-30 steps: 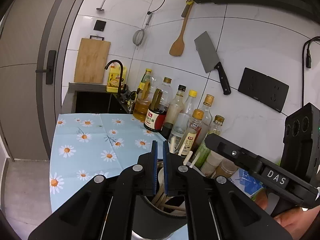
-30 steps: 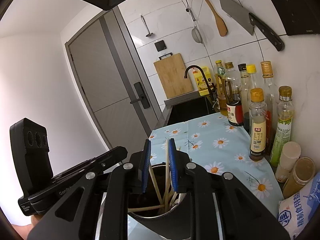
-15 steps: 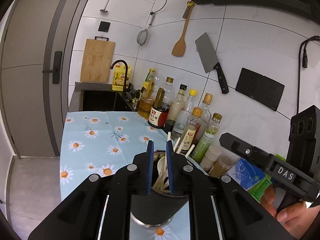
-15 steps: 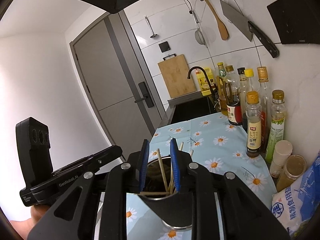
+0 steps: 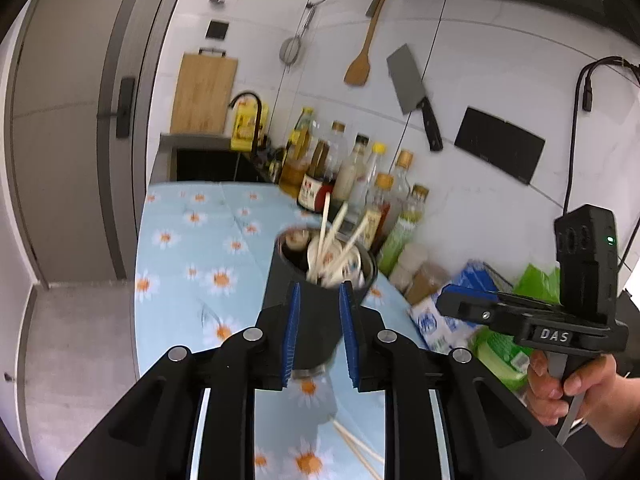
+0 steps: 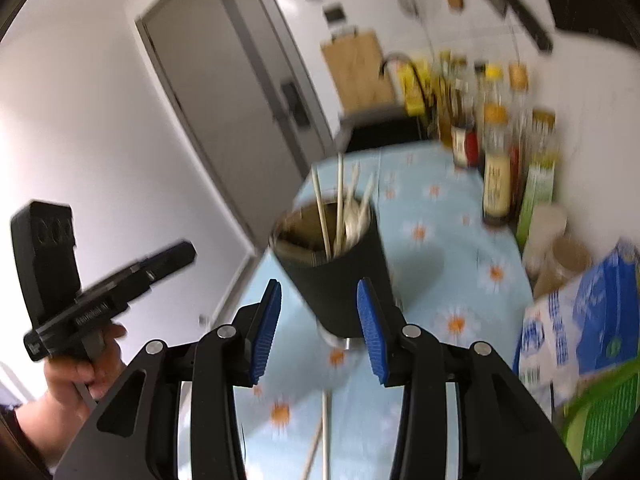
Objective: Organize utensils
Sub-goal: 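Move both open tools back down to the last two chopsticks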
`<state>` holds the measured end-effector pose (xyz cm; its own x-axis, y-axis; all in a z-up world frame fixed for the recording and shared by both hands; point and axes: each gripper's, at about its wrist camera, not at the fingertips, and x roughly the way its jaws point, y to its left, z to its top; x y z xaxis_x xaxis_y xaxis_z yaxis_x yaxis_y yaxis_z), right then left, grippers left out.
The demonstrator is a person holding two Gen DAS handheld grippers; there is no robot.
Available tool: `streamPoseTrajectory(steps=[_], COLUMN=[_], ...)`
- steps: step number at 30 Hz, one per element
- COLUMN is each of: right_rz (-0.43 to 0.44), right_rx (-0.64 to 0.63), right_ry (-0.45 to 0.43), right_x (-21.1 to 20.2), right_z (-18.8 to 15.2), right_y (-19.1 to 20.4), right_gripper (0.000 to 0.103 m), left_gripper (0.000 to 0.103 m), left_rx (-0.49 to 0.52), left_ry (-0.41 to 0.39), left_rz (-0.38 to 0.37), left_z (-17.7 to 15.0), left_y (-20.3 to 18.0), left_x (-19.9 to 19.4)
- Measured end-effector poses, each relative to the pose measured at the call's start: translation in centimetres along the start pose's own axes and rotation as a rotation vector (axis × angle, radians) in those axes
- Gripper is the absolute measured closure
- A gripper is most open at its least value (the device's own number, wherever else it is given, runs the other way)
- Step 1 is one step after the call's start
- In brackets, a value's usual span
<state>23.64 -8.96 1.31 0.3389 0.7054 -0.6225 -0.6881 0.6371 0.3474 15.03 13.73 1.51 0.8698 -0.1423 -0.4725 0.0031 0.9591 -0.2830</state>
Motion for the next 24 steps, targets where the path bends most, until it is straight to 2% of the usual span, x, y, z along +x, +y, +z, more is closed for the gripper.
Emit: streamPoseTrajectory(steps=[1,4,12,18,24], right_rz=[0.003,-0.014,-0.026,-0.053,-0.093], right_rx=[-0.010,-0.028,-0.063,-0.079,-0.110], right_ry=[0.050,0.116,0.365,0.508,0.666], right_x=[0.4,1.4,5.0,7.6,10.6], right_z=[-0.5,-1.9,-6.1,-8.5,-10.3], right_y=[0.1,0.2,0.6,1.2,1.6], right_gripper=[0.062,0.062,0.063,0.063,0.076], left_gripper=[0.081,0.081,0.081,0.081,0.081], left_rx=[-0.011,-0.041,-0.100,-0.172,-0.218], left_ry=[0.016,0.068,0.188,0.269,0.324], left_rz=[0.007,0.015,0.023,0.022,0.022], left_z=[-0.6,-2.4,-7.3,-10.8,-13.4], left_y=[0.0,0.0,0.0,0.3,0.6], left_x=[-0.1,-0.1,0.3,0.7,0.8])
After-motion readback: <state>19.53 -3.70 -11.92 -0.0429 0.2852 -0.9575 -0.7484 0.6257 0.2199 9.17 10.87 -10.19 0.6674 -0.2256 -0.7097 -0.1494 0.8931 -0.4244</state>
